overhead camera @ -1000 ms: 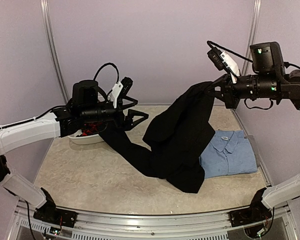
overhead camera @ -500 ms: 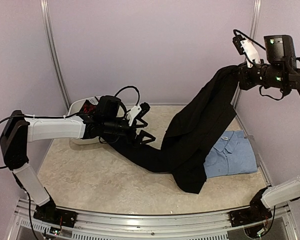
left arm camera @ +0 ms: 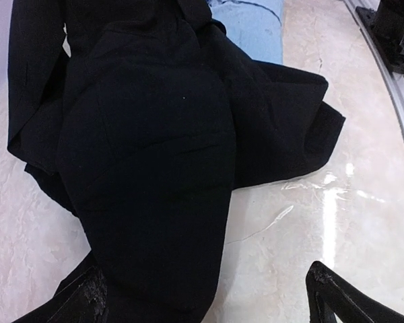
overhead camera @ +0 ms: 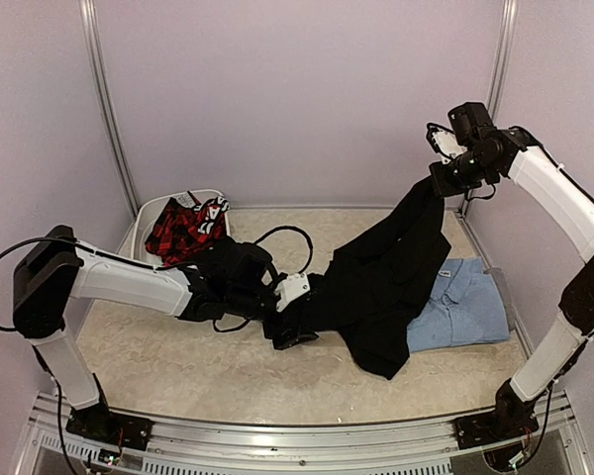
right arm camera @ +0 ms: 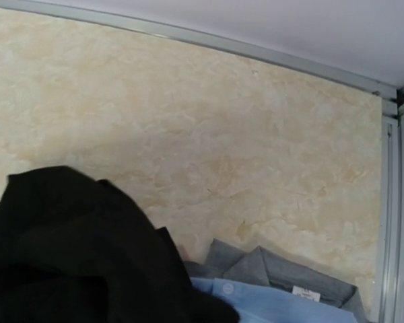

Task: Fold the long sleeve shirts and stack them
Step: Pass from the right arm to the left

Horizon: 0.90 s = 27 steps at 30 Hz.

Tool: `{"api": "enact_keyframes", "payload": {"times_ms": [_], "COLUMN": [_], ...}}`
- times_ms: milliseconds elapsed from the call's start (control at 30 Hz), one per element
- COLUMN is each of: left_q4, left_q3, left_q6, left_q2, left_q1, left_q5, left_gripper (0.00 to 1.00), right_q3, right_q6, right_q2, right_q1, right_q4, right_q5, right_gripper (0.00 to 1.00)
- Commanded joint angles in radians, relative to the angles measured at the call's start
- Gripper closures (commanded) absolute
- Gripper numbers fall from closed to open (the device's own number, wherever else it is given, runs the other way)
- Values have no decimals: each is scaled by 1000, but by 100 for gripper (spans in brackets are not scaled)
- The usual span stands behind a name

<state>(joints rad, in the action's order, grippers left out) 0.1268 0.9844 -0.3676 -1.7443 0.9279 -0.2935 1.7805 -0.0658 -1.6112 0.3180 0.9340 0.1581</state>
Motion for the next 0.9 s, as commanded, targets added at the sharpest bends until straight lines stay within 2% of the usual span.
{"api": "enact_keyframes", "payload": {"times_ms": [0, 233, 267, 400, 433, 567, 633, 733, 800, 833, 867], "left_q4": [14, -10, 5, -3, -21, -74, -115, -230, -329, -384, -434], "left_q3": [100, 177, 178, 217, 236, 284, 315, 397, 485, 529, 573], "left_q6": [-82, -134, -135, -132, -122, -69, -38, -3, 6, 10, 11], "left_q2": [-128, -242, -246, -262, -261, -195, -148, -89, -72, -70, -70], "left_q1": [43, 45, 45, 42, 40, 17, -2, -23, -21, -22, -22], "left_q5": [189, 270, 302, 384, 382, 306, 219, 156, 155, 153, 151], "left_gripper": [7, 23, 29, 71, 77, 91, 100, 100, 100, 100, 100], "right_q3": [-5, -35, -38, -73, -87, -150, -174, -185, -178, -174, -170], "right_q6": [-15, -9, -9, -11, -11, -12, -15, -15, -13, -12, -13], "right_q2": [-21, -28, -30, -35, -32, -20, -22, -38, -48, -48, -43], "right_q1": [-66, -116, -119, -126, -127, -128, -130, -130, -130, -130, -128], "right_q4": [-54, -75, -76, -93, -102, -132, -141, -144, -138, -134, -127], "right_q5": [-60, -87, -88, -92, -93, -94, -82, -92, -108, -108, -107], "right_gripper": [100, 100, 100, 100, 100, 100, 100, 99, 92, 84, 69]}}
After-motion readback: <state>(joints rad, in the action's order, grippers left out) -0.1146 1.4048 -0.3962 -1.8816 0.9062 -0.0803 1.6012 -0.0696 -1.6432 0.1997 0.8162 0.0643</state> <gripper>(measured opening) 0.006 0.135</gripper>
